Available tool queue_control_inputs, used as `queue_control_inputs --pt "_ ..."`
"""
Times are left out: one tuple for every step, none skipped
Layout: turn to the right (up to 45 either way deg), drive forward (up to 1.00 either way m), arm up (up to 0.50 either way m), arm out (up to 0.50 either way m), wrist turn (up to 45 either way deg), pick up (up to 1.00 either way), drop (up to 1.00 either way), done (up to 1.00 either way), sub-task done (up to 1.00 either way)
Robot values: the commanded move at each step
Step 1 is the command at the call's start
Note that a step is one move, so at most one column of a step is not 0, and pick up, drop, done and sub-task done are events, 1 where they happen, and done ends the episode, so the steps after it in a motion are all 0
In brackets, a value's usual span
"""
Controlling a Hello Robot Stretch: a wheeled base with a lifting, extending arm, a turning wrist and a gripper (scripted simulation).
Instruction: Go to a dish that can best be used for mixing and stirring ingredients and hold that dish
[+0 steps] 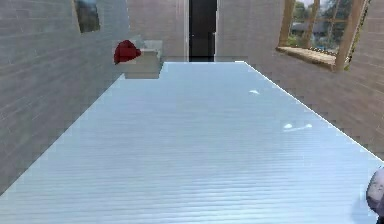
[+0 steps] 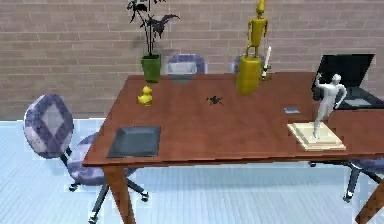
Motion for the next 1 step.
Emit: queue_control_inputs --pt "0.0 0.70 0.00 0.00 0.0 0.00 0.00 0.00 0.00"
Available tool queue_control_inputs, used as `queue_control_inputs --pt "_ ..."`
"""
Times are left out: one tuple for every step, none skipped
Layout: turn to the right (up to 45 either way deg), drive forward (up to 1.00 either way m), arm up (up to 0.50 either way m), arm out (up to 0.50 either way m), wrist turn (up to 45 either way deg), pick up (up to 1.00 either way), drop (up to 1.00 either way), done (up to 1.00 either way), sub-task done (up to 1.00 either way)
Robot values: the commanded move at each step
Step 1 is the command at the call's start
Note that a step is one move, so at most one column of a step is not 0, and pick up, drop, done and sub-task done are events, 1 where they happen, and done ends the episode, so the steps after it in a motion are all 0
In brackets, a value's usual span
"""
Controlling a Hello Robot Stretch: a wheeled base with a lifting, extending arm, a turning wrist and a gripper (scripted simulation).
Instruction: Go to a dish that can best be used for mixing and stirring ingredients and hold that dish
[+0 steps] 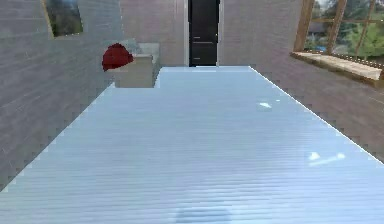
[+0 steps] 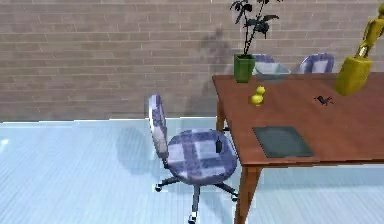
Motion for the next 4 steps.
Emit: queue_control_inputs --pt "42.0 0.00 0.00 0.00 0.0 0.00 0.00 0.00 0.00" --pt "0.0 1.00 0.00 0.00 0.0 0.00 0.00 0.00 0.00" --pt "3.0 0.00 0.00 0.00 0.0 0.00 0.00 0.00 0.00" --pt "0.0 0.15 0.00 0.00 0.0 0.00 0.00 0.00 0.00"
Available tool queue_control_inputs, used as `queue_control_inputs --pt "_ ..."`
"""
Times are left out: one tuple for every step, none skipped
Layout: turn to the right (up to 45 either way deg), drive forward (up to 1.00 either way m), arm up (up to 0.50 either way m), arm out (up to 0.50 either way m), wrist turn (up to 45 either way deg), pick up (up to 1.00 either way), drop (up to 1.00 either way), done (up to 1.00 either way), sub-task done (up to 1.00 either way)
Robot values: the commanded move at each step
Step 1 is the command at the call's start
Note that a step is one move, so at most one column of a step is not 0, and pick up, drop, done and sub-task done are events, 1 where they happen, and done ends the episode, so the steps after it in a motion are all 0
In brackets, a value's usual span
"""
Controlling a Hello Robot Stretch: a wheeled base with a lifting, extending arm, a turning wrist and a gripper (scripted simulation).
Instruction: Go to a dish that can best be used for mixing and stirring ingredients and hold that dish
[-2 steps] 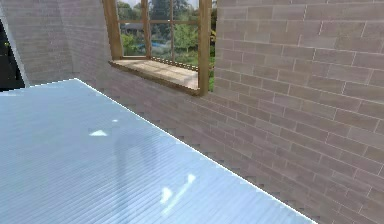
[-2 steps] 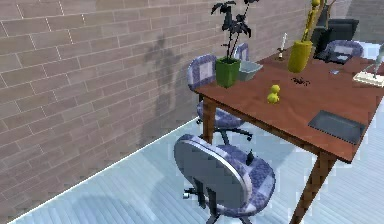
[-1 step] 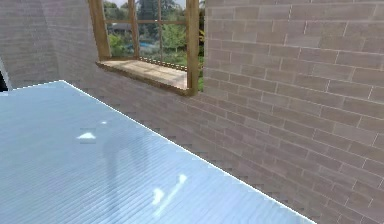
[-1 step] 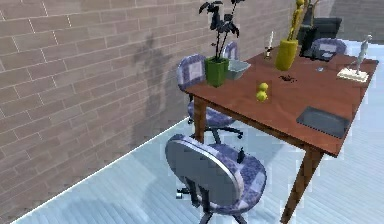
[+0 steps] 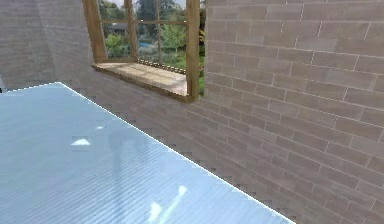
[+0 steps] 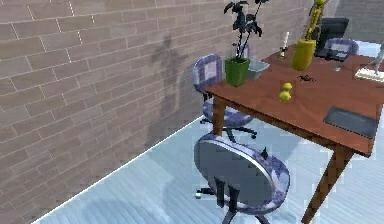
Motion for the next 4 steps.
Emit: queue_control_inputs --pt "45.0 0.00 0.00 0.00 0.0 0.00 0.00 0.00 0.00" --pt "9.0 0.00 0.00 0.00 0.0 0.00 0.00 0.00 0.00" --pt "0.0 0.70 0.00 0.00 0.0 0.00 0.00 0.00 0.00" --pt "-12.0 0.00 0.00 0.00 0.0 0.00 0.00 0.00 0.00"
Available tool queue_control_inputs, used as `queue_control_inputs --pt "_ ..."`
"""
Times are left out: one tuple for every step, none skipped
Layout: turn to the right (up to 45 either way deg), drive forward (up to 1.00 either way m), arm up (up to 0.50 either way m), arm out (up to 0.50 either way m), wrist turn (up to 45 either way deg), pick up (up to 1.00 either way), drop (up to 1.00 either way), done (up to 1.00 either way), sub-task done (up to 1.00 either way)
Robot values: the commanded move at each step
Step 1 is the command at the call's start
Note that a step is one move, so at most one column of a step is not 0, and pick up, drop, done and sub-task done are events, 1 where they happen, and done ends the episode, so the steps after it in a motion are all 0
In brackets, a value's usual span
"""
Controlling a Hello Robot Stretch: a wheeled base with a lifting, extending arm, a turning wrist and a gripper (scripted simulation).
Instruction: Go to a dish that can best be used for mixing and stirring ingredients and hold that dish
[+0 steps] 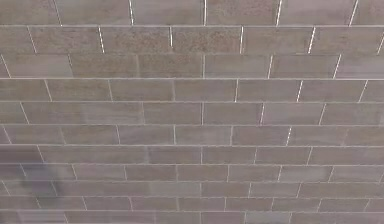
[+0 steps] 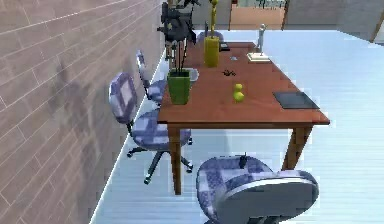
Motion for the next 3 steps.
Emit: queue_control_inputs --pt "45.0 0.00 0.00 0.00 0.0 0.00 0.00 0.00 0.00" --pt "18.0 0.00 0.00 0.00 0.0 0.00 0.00 0.00 0.00" --pt "0.0 0.85 0.00 0.00 0.0 0.00 0.00 0.00 0.00"
